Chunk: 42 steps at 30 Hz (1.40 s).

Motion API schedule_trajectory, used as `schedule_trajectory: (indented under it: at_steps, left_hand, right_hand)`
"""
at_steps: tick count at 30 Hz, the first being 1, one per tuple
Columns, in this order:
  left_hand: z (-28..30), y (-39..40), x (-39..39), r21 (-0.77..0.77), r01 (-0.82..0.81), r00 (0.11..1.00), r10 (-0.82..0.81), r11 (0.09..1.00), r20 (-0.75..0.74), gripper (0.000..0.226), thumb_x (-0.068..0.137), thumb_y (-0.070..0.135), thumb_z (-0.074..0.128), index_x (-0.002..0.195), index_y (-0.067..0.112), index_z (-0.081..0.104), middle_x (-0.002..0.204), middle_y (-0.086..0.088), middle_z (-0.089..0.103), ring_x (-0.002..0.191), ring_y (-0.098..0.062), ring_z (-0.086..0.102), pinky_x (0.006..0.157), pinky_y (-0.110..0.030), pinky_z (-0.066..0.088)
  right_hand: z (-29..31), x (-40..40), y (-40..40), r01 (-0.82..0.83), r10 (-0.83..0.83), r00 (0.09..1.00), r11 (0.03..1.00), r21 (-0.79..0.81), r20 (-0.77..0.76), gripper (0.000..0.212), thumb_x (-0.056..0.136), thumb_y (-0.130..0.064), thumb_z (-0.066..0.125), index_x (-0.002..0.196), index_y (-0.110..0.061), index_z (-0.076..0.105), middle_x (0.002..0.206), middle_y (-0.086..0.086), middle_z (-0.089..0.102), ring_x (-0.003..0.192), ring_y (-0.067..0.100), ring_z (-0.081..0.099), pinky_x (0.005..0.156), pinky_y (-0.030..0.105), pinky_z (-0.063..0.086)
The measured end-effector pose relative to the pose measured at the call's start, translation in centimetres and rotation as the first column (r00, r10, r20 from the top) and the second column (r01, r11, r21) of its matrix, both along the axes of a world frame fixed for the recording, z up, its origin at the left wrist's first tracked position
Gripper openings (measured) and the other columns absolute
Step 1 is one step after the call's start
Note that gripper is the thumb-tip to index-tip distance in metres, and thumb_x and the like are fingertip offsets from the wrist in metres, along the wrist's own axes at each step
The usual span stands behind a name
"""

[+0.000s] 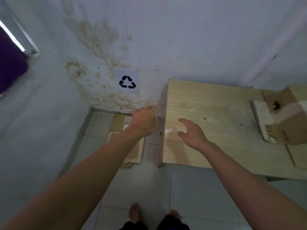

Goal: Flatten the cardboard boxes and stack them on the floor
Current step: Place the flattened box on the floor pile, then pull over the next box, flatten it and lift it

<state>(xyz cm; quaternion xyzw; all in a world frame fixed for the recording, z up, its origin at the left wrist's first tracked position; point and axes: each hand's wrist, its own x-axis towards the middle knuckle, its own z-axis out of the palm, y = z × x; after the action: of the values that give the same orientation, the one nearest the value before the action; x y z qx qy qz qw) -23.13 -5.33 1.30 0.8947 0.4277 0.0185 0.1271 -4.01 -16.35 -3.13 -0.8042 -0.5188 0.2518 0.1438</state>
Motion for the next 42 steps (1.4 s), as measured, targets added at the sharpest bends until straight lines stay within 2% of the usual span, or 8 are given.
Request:
schedule_trajectory:
  at_steps: [10,19,25,33,37,40,42]
  left_hand:
    - [2.8,-9.3,13.7,-0.04,0.057,0.991,-0.052,0.998,0.124,0.048,0.1,0.028,0.041,0.145,0.011,0.04,0.138,-0.014,0.053,0.117,-0.036,0.057,0.093,-0.044,0.049]
    - [1.2,-19.0,25.2,-0.108,0.021,0.984,-0.001,0.994,0.179,0.044,0.098,0.029,0.043,0.14,0.014,0.046,0.133,-0.012,0.058,0.116,-0.034,0.058,0.094,-0.041,0.049]
    - [0.1,-19.2,32.1,-0.138,0.004,0.984,0.021,0.99,0.179,0.043,0.101,0.033,0.038,0.139,0.014,0.047,0.135,-0.012,0.057,0.118,-0.033,0.057,0.095,-0.04,0.047]
    - [-1.3,-17.3,45.8,-0.213,0.066,0.967,-0.01,0.975,0.255,0.044,0.101,0.031,0.04,0.14,0.011,0.047,0.136,-0.014,0.057,0.121,-0.032,0.055,0.097,-0.038,0.046]
    - [-1.6,-16.9,52.1,-0.243,0.114,0.962,-0.046,0.963,0.268,0.045,0.101,0.03,0.041,0.14,0.009,0.047,0.138,-0.014,0.055,0.125,-0.031,0.052,0.1,-0.038,0.043]
    - [-1.6,-17.7,56.0,-0.289,0.135,0.97,-0.067,0.948,0.234,0.046,0.101,0.029,0.042,0.142,0.008,0.044,0.142,-0.014,0.052,0.129,-0.031,0.049,0.103,-0.037,0.04]
    - [-1.4,-18.2,58.7,-0.326,0.141,0.973,-0.069,0.935,0.222,0.048,0.102,0.03,0.043,0.145,0.011,0.041,0.147,-0.012,0.046,0.132,-0.029,0.045,0.104,-0.035,0.037]
  right_hand:
    - [3.4,11.1,-11.0,0.158,-0.152,0.984,0.986,0.06,-0.094,0.056,0.091,-0.021,0.067,0.145,-0.019,0.05,0.143,0.004,0.056,0.129,0.021,0.054,0.105,0.031,0.041]
    - [2.8,22.3,-18.6,0.266,-0.246,0.953,0.959,0.099,-0.176,0.053,0.089,-0.024,0.07,0.14,-0.02,0.055,0.134,0.005,0.061,0.117,0.021,0.06,0.098,0.033,0.048]
    - [2.3,29.4,-19.6,0.266,-0.244,0.951,0.959,0.101,-0.192,0.055,0.091,-0.025,0.069,0.143,-0.02,0.052,0.138,0.005,0.058,0.122,0.022,0.057,0.098,0.031,0.045]
    - [3.5,43.0,-19.2,0.31,-0.297,0.949,0.941,0.137,-0.109,0.049,0.093,-0.022,0.065,0.141,-0.019,0.054,0.136,0.003,0.06,0.121,0.021,0.057,0.095,0.031,0.046]
    - [4.5,49.0,-19.1,0.454,-0.437,0.89,0.837,0.305,-0.127,0.034,0.097,-0.021,0.057,0.13,-0.013,0.063,0.127,0.003,0.066,0.114,0.017,0.06,0.09,0.023,0.041]
    - [4.1,53.3,-20.0,0.533,-0.53,0.838,0.738,0.414,-0.134,0.03,0.097,-0.023,0.052,0.121,-0.014,0.067,0.121,0.002,0.067,0.113,0.019,0.059,0.093,0.03,0.045]
    - [3.6,56.7,-20.4,0.555,-0.569,0.815,0.712,0.43,-0.11,0.028,0.097,-0.024,0.052,0.119,-0.014,0.067,0.12,0.003,0.066,0.115,0.02,0.057,0.095,0.033,0.044]
